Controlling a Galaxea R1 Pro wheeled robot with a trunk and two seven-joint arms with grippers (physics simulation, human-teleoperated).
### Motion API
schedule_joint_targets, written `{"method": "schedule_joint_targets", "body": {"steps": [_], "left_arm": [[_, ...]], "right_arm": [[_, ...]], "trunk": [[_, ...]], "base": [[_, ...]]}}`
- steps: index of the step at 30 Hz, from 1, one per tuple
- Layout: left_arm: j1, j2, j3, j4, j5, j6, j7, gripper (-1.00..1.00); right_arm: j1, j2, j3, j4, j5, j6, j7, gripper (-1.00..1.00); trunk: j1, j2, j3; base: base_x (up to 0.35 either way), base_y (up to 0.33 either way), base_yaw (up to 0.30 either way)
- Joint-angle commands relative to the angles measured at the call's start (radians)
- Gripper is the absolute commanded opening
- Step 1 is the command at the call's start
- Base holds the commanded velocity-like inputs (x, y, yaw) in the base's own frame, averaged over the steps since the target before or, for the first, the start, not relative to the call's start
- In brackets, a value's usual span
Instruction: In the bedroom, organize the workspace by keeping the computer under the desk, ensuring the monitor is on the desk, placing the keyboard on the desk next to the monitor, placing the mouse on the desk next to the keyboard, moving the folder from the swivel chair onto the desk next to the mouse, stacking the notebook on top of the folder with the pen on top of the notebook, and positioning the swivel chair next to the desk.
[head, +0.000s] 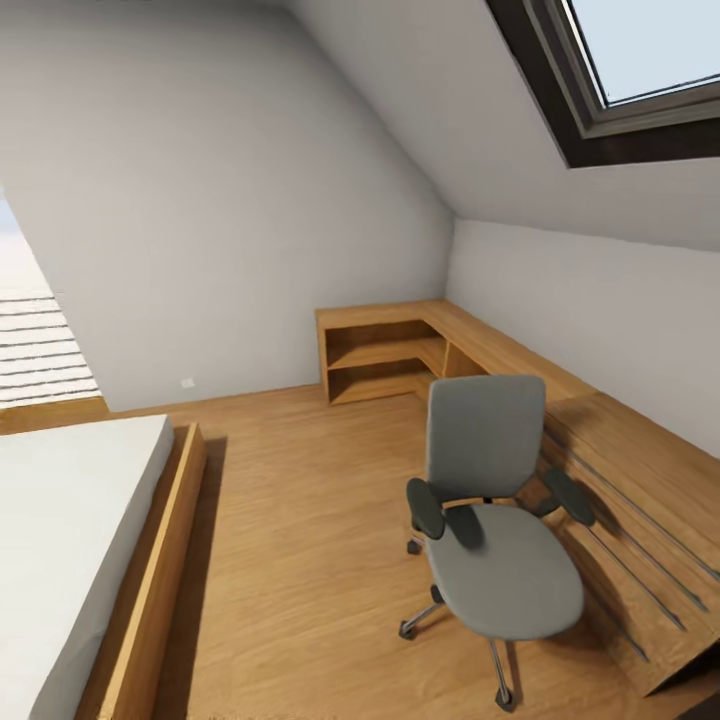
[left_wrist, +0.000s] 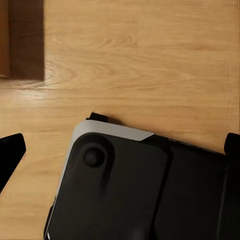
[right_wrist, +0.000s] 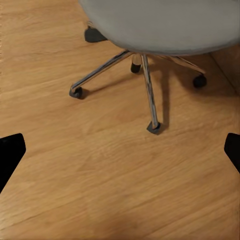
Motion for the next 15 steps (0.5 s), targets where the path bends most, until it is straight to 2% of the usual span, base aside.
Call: {"method": "schedule_joint_targets", "body": {"steps": [1,4,5,15], "left_arm": [[-0.001,0.0,-0.008,0.002,0.005,-0.026,0.007,1.0],[-0.001,0.002,-0.008,0.009,0.007,-0.12,0.009,1.0],[-0.001,0.002,-0.008,0.01,0.007,-0.131,0.011,1.0],[-0.001,0.001,-0.014,0.057,0.006,-0.148,0.015,1.0]], "right_arm": [[-0.001,0.0,0.009,0.002,-0.003,-0.004,-0.009,1.0],[0.0,-0.004,0.009,0.012,-0.011,-0.015,-0.009,1.0],[0.001,-0.005,0.009,0.013,-0.011,-0.016,-0.009,1.0],[0.002,-0.006,0.009,0.015,-0.011,-0.018,-0.008,1.0]], "trunk": [[0.001,-0.002,-0.003],[0.001,-0.002,-0.004],[0.001,-0.002,-0.005],[0.001,-0.002,-0.009]], "base": [[0.0,0.0,0.264],[0.0,0.0,0.264],[0.0,0.0,0.265],[0.0,0.0,0.265]]}}
